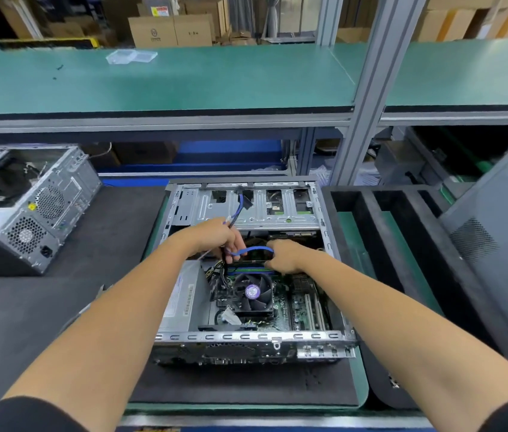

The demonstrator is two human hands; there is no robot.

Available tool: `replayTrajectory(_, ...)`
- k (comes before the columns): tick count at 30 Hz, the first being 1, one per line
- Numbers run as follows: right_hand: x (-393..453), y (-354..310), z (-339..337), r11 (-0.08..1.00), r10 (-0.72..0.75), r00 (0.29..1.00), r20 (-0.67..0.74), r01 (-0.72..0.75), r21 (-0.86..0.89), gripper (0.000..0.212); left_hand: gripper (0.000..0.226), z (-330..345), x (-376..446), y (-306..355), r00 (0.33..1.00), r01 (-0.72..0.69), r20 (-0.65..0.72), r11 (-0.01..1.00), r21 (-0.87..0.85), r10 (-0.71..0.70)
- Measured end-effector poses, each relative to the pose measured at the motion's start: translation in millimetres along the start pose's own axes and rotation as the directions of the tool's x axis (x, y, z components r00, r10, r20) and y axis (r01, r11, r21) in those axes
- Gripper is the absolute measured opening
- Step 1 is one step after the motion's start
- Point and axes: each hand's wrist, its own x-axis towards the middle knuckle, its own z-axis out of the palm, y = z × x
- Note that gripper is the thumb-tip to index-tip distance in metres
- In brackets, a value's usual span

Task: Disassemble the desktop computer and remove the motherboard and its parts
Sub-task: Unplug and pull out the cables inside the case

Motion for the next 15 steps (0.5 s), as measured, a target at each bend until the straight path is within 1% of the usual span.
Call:
replayTrajectory(2, 4, -4, 4, 0.999, -0.011, 0.999, -0.035, 0.009, -0.052, 0.039, 0.033, -5, -4, -3, 0.995, 0.003, -0.095, 1.0, 0.028, 0.0)
replayTrajectory(3, 7, -6, 7, 0.996, -0.012, 0.998, -0.056, 0.008, -0.085, 0.039, 0.033, -6, -5, -6, 0.99, 0.001, -0.138, 0.999, 0.052, 0.006)
replayTrajectory(5, 13, -10, 12, 0.993, -0.008, 0.996, -0.091, -0.003, -0.121, 0.032, 0.033, -5, -5, -12, 0.985, -0.004, -0.172, 0.996, 0.088, 0.02)
replayTrajectory(8, 21, -17, 19, 0.995, 0.019, 0.995, -0.101, -0.029, -0.099, 0.024, 0.034, -1, -4, -28, 0.979, 0.008, -0.203, 0.997, 0.071, 0.006)
replayTrajectory(10, 26, -19, 22, 0.996, 0.037, 0.991, -0.131, -0.048, -0.077, 0.021, 0.035, 0, -3, -39, 0.964, -0.012, -0.267, 1.0, 0.02, 0.016)
replayTrajectory(12, 28, -21, 25, 0.996, 0.05, 0.979, -0.195, -0.062, -0.061, 0.019, 0.034, -2, -3, -43, 0.953, -0.054, -0.302, 0.995, -0.08, 0.028)
replayTrajectory(13, 29, -21, 27, 0.996, 0.054, 0.971, -0.231, -0.069, -0.059, 0.018, 0.034, -3, -3, -43, 0.957, -0.071, -0.289, 0.988, -0.14, 0.028)
replayTrajectory(15, 31, -22, 32, 0.996, 0.06, 0.952, -0.3, -0.078, -0.047, 0.015, 0.029, -5, -4, -42, 0.977, -0.086, -0.211, 0.964, -0.251, 0.032)
